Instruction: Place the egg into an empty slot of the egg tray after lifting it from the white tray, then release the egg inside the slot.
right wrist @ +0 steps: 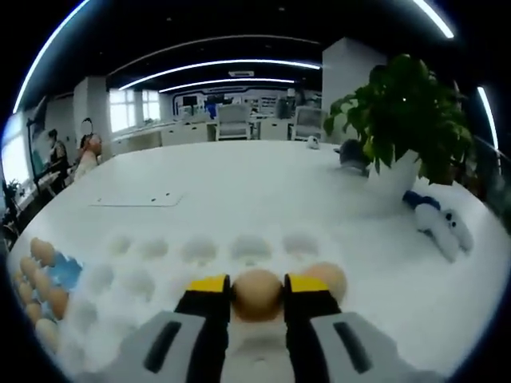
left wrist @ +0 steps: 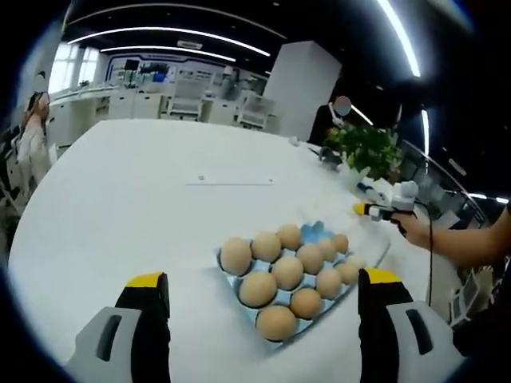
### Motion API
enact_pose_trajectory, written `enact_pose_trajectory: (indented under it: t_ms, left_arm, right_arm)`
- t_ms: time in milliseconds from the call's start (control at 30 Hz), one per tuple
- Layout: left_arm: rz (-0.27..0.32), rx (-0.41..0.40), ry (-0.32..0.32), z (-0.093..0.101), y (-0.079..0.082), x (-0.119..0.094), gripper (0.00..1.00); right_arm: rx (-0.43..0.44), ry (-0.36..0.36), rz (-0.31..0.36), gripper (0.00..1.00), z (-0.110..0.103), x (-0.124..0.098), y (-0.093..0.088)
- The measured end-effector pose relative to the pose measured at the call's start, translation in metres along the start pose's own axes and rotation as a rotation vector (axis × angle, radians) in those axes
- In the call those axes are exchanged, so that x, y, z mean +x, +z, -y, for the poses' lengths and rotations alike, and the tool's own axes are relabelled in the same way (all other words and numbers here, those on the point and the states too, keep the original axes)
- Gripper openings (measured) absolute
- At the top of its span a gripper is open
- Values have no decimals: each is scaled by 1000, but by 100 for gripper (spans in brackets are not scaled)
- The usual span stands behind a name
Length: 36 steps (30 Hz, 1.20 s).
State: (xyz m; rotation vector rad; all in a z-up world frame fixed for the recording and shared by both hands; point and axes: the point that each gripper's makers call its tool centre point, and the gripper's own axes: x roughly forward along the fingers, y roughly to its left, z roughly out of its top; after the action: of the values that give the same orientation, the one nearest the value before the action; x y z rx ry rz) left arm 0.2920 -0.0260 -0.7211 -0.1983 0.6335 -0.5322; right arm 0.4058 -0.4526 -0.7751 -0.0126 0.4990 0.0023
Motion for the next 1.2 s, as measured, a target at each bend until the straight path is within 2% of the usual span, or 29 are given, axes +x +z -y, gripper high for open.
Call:
enact_pose_trajectory:
  t_ms: [267,567,600,800,933,1000,1033,1100,1133,1200]
  left_arm:
    - [8,-5,8,-4,2,-3,99]
    - [9,10,1,-3,3,-2,99]
    - [11,11,1,-2,3,-2,99]
    - [12,15,-4,-1,4,0,99]
    - [17,16,-6,0,5,0,99]
    - [9,23,-7,0,4,0,99]
    - [7,25,-5,-1,3,0,99]
    - [8,20,-8,-1,3,0,99]
    - [8,19,-8,-1,2,0,99]
    - [10,20,-4,-2,3,-1,99]
  right_arm:
    - [16,0,2,25,0,-3,2]
    - [70,32,73,25,-9,-18,24]
    - [84,63,93,25,-17,-21,30]
    - [56,203,99,25,-68,-29,39]
    - [45,318,132,25,-113,-33,51]
    - [34,349,134,25,-127,-33,54]
    - [28,399,138,25,-143,-34,56]
    - [14,415,129,25,-155,-34,55]
    - [-14,454,128,25,-168,-35,55]
    - [-27,481,120,25,-182,-34,53]
